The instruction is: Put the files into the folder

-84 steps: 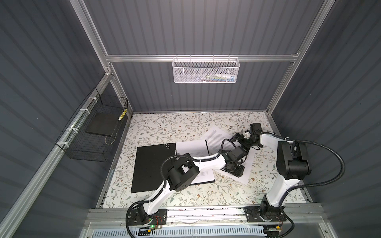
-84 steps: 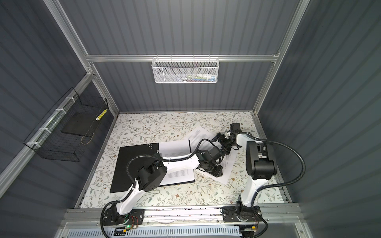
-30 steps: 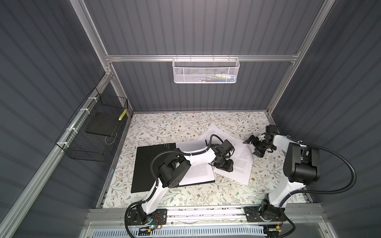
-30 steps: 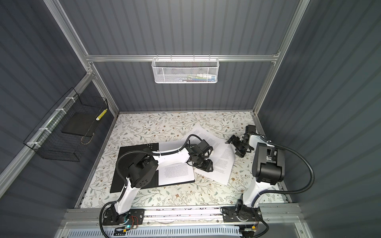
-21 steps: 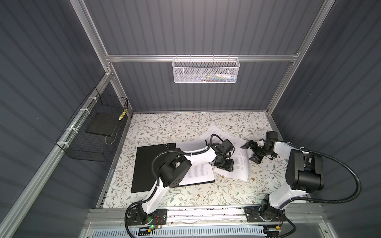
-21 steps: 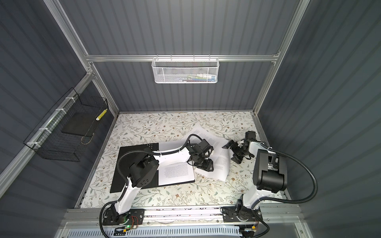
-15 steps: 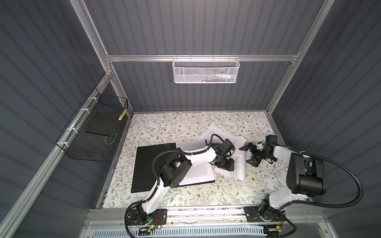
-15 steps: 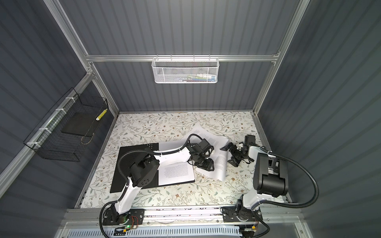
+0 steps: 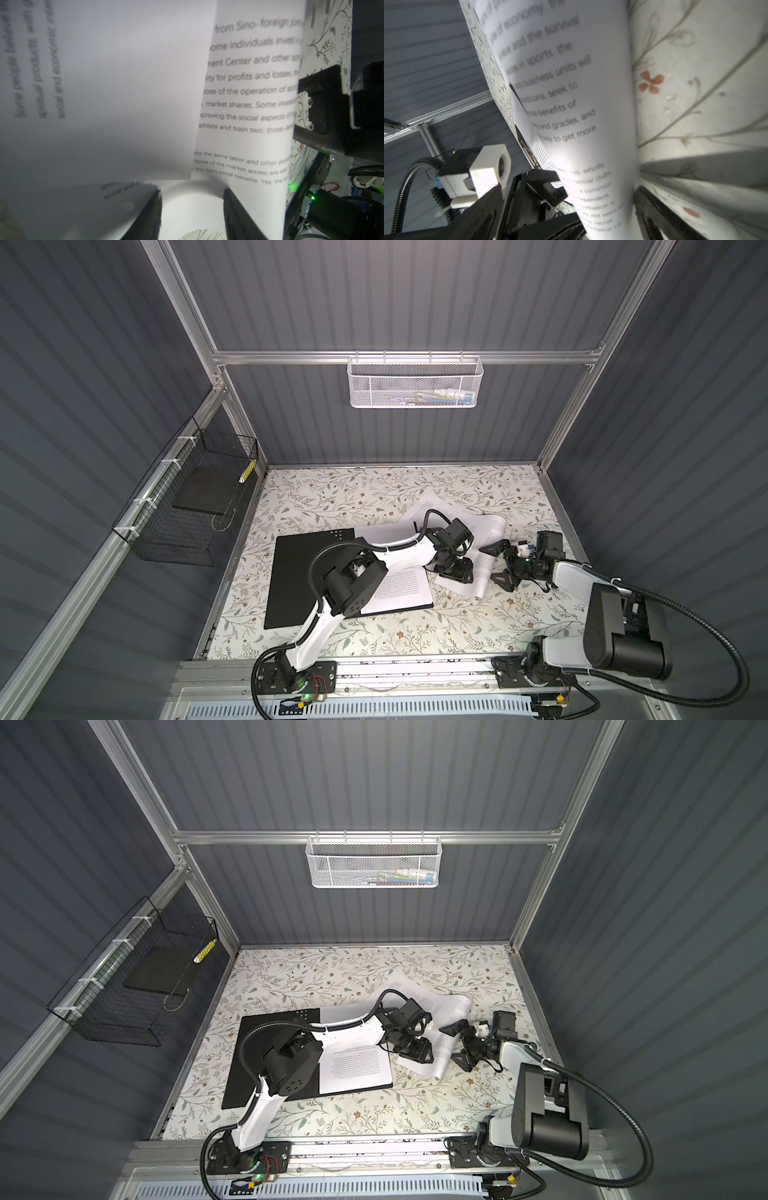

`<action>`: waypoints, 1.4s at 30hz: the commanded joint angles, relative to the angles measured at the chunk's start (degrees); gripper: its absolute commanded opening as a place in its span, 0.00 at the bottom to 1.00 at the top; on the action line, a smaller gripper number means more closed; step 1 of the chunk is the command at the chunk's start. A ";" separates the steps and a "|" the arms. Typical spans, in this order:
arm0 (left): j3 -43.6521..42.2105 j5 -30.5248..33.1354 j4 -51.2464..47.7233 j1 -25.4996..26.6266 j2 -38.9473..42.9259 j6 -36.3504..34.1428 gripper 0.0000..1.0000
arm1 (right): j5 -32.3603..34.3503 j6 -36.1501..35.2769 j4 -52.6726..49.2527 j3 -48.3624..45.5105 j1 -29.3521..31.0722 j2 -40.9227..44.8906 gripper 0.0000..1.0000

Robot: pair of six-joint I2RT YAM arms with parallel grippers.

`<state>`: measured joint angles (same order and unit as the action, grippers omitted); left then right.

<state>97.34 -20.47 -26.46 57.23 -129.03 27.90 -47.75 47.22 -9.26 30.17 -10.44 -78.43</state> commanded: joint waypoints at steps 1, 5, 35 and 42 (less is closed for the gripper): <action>-3.66 2.97 -4.86 -0.62 -4.93 -0.38 0.50 | -1.43 0.33 2.89 -0.77 1.68 1.43 0.99; -5.97 3.46 -4.72 -0.86 -3.48 -0.57 0.50 | -1.79 -2.62 3.99 3.38 1.69 -1.54 0.99; -11.80 3.39 -4.57 -4.24 -1.46 -2.08 0.49 | -7.64 -7.58 12.73 10.86 3.14 -13.80 0.99; -12.26 2.89 -3.97 -4.40 -1.50 -2.00 0.49 | -2.20 -6.56 15.02 11.54 3.66 -17.01 0.83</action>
<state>88.55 -22.96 -21.30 53.82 -124.62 26.98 -52.49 40.58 4.84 41.25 -7.18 -94.00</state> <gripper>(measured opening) 0.495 0.850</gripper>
